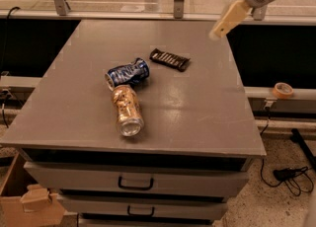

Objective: Knock pepsi can over

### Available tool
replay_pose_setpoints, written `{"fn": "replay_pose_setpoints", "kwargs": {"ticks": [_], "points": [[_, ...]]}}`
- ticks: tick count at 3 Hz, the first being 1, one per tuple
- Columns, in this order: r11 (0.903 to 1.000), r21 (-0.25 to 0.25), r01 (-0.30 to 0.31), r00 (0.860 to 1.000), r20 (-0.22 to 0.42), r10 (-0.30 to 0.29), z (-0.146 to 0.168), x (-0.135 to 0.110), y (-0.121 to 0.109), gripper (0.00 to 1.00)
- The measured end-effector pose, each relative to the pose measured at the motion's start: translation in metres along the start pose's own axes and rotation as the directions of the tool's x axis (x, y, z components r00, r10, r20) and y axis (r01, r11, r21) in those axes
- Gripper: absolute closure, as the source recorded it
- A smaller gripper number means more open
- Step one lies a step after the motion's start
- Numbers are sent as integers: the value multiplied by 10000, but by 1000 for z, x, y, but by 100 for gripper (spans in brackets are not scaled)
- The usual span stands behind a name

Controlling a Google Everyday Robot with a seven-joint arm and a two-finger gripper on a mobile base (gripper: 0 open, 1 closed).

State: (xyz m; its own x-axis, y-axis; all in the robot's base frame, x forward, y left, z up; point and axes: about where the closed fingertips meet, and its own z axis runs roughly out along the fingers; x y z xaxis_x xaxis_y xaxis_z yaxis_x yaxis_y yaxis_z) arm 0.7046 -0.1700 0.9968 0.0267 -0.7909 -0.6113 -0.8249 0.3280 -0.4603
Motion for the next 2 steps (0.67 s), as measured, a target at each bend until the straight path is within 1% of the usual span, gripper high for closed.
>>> {"fn": "replay_pose_setpoints", "kwargs": {"ticks": [1, 2], "points": [[9714, 2162, -978, 9951, 367, 920, -78, 28, -31, 0], [9490, 2947, -1125, 9935, 499, 1023, -94, 38, -47, 0]]}}
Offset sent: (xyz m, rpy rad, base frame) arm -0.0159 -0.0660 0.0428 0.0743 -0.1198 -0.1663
